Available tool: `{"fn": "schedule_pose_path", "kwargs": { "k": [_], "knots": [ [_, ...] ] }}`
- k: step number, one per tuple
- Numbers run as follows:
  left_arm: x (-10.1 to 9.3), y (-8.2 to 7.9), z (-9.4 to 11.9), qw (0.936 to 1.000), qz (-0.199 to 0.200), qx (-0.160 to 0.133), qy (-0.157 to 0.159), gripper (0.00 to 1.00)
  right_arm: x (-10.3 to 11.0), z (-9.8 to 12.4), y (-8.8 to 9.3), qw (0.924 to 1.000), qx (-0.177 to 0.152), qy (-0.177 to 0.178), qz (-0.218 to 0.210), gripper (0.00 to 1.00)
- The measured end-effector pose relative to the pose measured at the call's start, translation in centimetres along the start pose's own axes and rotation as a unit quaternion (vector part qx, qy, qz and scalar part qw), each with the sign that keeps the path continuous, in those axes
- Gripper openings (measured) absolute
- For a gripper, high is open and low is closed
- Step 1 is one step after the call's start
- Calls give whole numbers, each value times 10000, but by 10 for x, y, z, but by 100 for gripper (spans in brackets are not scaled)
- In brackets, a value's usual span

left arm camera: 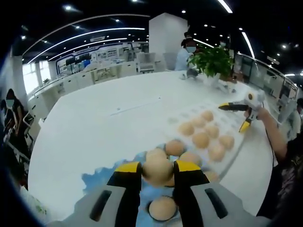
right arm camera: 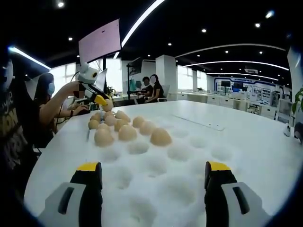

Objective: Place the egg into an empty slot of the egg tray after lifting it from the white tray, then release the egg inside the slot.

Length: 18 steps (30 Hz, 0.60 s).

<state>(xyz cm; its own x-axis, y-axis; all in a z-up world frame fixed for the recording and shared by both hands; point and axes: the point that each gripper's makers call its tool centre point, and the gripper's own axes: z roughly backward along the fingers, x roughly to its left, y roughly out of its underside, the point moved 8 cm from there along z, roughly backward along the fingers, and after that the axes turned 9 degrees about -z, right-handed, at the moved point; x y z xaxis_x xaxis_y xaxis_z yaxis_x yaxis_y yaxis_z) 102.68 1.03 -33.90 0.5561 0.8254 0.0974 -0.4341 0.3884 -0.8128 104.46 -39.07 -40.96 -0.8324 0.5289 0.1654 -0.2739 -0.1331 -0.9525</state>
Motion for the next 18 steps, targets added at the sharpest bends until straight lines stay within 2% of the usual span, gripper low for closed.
{"fn": "schedule_pose_path", "kwargs": {
  "k": [18],
  "knots": [
    [-2,17,-11,9992,12,379,-110,27,-1,-1,0,10000,15,10,11,93]
  ]
}}
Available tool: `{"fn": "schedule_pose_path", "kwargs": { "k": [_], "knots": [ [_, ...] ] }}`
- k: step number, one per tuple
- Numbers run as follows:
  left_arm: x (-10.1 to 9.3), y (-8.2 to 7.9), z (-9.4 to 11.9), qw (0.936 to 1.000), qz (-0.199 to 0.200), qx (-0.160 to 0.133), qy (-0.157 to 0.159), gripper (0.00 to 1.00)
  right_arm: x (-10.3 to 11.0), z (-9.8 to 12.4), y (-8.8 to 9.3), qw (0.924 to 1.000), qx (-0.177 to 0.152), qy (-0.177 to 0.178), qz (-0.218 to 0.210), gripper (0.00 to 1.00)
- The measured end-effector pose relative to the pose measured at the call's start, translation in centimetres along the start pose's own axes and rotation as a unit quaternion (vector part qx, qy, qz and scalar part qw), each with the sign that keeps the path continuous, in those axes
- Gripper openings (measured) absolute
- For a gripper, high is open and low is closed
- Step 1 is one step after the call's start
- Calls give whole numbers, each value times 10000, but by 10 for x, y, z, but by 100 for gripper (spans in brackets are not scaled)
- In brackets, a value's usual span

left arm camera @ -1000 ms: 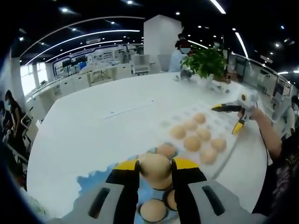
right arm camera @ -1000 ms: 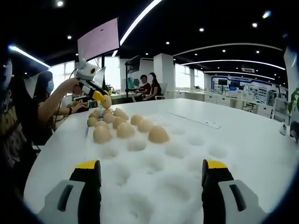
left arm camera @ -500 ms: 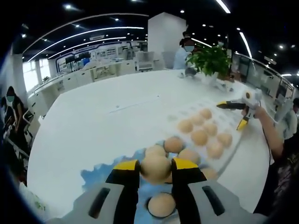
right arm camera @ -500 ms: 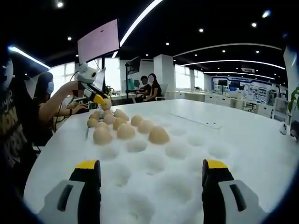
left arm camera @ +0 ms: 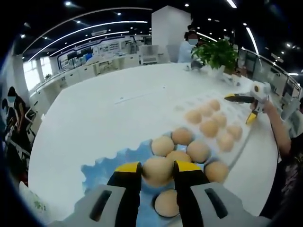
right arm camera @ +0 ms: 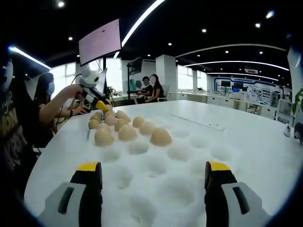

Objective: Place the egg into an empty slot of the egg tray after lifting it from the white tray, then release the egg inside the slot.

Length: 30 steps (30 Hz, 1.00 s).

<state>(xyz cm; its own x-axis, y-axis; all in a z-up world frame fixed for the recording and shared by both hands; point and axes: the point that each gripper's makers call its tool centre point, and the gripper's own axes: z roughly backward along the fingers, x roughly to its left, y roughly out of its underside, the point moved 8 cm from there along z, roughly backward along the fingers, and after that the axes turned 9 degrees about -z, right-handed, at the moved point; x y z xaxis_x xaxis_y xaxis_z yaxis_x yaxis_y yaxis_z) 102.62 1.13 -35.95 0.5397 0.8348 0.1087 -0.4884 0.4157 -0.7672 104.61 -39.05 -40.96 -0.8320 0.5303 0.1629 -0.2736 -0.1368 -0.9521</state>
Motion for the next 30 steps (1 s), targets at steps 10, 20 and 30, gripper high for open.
{"fn": "schedule_pose_path", "kwargs": {
  "k": [10,20,30],
  "knots": [
    [-8,13,0,9993,-92,335,-151,27,0,-1,0,10000,-2,2,0,93],
    [-18,15,0,9995,-37,284,-127,27,0,-1,0,10000,-3,4,1,93],
    [-11,16,1,9994,-71,318,-144,27,0,-1,0,10000,-2,9,6,93]
  ]
}}
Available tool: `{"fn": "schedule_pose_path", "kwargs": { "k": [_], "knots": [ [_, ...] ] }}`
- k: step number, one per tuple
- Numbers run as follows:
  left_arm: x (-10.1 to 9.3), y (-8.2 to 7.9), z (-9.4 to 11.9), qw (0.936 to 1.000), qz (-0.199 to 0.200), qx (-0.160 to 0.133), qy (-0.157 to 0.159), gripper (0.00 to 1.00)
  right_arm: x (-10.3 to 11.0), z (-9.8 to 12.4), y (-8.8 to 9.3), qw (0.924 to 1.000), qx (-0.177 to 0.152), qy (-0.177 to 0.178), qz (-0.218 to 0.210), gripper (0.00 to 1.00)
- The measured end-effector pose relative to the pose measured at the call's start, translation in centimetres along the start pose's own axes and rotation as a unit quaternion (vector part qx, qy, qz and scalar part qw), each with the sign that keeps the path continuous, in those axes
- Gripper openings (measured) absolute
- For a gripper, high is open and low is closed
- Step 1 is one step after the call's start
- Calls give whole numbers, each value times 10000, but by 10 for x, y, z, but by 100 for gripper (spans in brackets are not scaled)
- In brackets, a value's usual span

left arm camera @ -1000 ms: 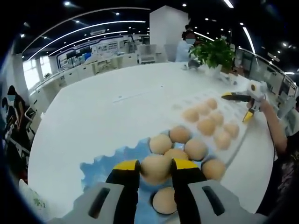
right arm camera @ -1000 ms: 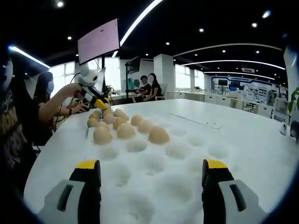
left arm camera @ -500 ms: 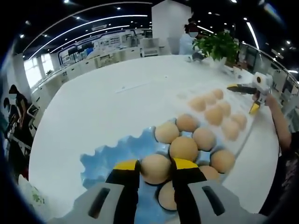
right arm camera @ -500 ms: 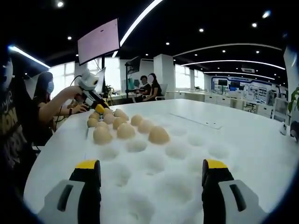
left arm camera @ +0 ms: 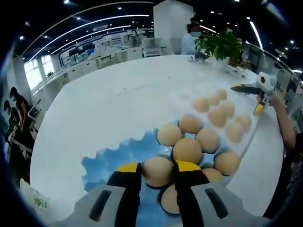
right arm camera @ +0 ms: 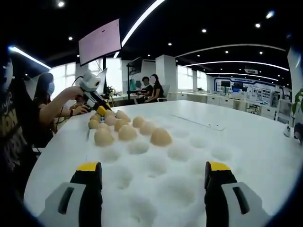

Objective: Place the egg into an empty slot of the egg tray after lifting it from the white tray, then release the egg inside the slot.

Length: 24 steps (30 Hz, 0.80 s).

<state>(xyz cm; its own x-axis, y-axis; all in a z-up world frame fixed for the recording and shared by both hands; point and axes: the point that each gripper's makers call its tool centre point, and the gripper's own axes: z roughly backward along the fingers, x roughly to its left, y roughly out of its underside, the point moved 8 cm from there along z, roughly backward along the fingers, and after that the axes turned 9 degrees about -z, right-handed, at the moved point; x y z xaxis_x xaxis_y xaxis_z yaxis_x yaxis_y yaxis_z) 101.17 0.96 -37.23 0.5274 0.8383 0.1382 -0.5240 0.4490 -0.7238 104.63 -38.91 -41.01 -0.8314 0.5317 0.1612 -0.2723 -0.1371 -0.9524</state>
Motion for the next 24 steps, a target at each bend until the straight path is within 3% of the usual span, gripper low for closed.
{"fn": "schedule_pose_path", "kwargs": {
  "k": [14,17,20,24],
  "knots": [
    [7,1,1,10000,78,-16,-26,39,-1,0,0,10000,0,5,2,93],
    [10,-3,5,9997,158,-154,-39,45,-1,0,0,10000,-6,3,-1,93],
    [8,-8,5,9994,167,-282,87,46,-1,0,0,10000,-5,5,0,93],
    [9,-15,6,9992,119,-380,23,46,-1,0,0,10000,-14,3,-3,93]
  ]
}}
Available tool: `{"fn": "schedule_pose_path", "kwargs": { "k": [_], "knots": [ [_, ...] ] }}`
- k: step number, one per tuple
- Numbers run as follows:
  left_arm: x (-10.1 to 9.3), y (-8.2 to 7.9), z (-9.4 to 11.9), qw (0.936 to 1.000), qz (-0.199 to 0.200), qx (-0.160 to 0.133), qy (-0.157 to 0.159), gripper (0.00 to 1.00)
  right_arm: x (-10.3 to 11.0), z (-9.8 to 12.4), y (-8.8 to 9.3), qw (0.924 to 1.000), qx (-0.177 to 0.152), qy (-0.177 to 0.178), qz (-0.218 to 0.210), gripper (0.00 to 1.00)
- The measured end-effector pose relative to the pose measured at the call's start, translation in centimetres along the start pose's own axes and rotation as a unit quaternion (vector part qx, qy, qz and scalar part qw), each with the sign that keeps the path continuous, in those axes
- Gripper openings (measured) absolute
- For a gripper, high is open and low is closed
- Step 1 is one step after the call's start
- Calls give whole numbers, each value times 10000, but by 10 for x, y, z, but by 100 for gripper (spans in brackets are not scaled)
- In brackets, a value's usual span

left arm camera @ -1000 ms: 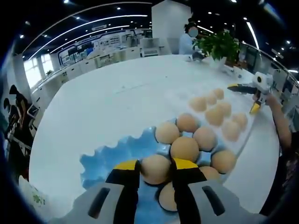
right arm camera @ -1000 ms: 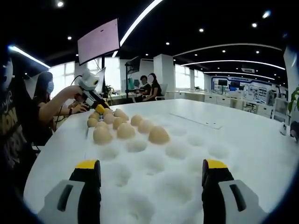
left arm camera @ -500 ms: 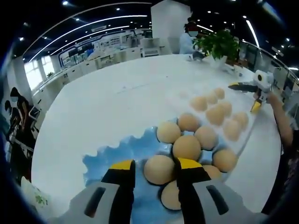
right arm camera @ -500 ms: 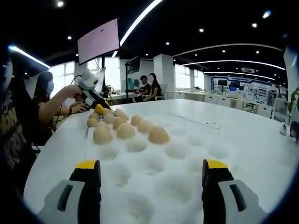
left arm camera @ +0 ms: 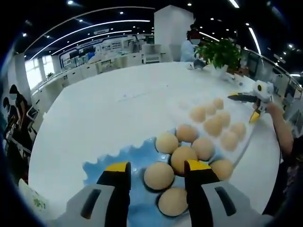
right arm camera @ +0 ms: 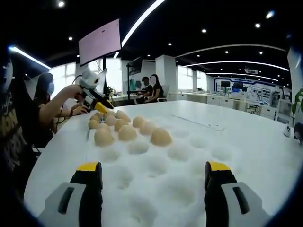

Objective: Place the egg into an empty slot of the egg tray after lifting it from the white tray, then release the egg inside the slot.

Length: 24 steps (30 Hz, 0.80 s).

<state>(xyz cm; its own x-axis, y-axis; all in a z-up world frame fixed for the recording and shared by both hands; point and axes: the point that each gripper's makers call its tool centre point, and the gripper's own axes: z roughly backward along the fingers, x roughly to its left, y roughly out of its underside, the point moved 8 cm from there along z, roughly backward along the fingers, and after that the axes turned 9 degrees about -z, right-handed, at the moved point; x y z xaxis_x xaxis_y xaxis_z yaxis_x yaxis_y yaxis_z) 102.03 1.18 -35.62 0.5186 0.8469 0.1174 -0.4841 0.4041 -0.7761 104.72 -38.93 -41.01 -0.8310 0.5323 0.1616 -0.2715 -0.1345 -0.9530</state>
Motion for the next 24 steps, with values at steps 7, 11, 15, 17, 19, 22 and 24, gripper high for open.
{"fn": "schedule_pose_path", "kwargs": {
  "k": [7,11,15,17,19,22,24],
  "knots": [
    [3,-11,-5,9999,-105,-94,37,47,0,0,0,10000,3,3,4,93],
    [1,-15,-8,9998,-152,-125,94,47,0,0,1,10000,6,5,6,93],
    [-5,-21,-11,9995,-232,-145,174,47,0,0,1,10000,-6,-2,-3,93],
    [-7,-24,-12,9993,-258,-178,197,47,0,0,1,10000,-7,-2,-2,93],
    [-10,-27,-14,9991,-301,-200,236,47,0,0,1,10000,-7,-3,-2,93],
    [-15,-31,-15,9986,-387,-227,292,47,0,1,1,10000,-14,-6,-7,93],
    [-17,-34,-17,9982,-437,-259,318,46,0,1,1,10000,-15,-7,-7,93]
  ]
}}
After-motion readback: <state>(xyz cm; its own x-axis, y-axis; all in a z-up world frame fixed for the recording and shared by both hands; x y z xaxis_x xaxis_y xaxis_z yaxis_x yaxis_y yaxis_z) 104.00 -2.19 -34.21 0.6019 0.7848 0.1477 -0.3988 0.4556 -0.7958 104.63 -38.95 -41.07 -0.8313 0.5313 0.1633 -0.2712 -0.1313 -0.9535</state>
